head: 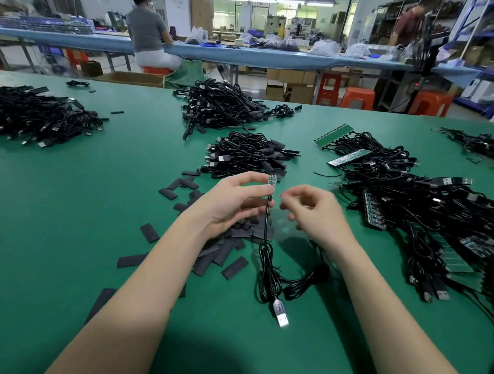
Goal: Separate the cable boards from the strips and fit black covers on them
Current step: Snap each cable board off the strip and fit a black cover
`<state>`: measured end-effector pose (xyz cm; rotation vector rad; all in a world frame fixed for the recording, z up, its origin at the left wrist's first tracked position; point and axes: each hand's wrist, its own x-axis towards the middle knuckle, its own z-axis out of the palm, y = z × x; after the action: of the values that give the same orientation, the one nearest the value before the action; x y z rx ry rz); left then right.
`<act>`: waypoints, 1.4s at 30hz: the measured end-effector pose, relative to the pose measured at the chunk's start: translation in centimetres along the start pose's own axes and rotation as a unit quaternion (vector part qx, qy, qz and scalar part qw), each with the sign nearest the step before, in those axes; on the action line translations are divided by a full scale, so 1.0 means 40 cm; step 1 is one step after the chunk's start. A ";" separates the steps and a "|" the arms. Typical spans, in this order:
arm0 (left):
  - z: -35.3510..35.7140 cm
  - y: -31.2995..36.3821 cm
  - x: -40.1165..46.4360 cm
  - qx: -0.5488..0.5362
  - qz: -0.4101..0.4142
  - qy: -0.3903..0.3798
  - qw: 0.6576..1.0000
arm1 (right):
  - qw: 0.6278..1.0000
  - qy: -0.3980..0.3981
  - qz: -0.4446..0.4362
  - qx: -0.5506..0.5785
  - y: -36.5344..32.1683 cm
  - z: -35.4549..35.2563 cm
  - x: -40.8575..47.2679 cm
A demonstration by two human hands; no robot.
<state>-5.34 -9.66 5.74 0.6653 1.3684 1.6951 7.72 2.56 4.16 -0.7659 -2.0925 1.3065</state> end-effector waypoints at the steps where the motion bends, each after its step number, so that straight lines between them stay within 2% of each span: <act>1: -0.003 0.002 0.000 -0.001 0.003 0.002 1.000 | 0.993 -0.027 -0.036 -0.105 0.013 0.005 -0.001; 3: -0.008 0.004 0.001 -0.002 0.008 0.008 1.000 | 0.968 -0.102 -0.066 -0.218 0.026 0.015 -0.008; 5: -0.009 0.003 0.001 0.003 0.009 0.013 1.000 | 0.957 -0.141 -0.072 -0.243 0.028 0.028 -0.016; 12: -0.011 0.001 0.003 0.020 0.010 0.015 1.000 | 0.965 -0.124 -0.073 -0.218 0.017 0.015 -0.005; 14: -0.011 0.000 0.002 0.020 0.010 0.015 1.000 | 0.983 -0.112 -0.037 -0.143 0.014 0.007 -0.007; 17: -0.008 0.002 0.002 0.021 0.010 0.013 1.000 | 0.994 -0.088 0.028 0.064 -0.001 -0.008 -0.007; 21: 0.003 0.004 -0.001 0.009 0.007 -0.004 1.000 | 0.943 -0.067 0.074 0.318 -0.026 -0.029 -0.006; 24: 0.013 0.003 -0.003 0.000 0.002 -0.018 1.000 | 0.905 -0.068 0.060 0.415 -0.032 -0.041 -0.006; 35: 0.019 0.005 -0.009 0.020 -0.005 -0.047 0.999 | 0.894 0.024 0.003 0.446 -0.024 -0.031 0.007; 42: 0.021 0.002 -0.009 0.032 -0.006 -0.055 0.998 | 0.903 0.024 -0.014 0.428 -0.015 -0.027 0.011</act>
<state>-4.49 -9.54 6.06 0.7739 1.3500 1.5867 8.07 3.29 5.19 -0.3564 -1.2477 1.9300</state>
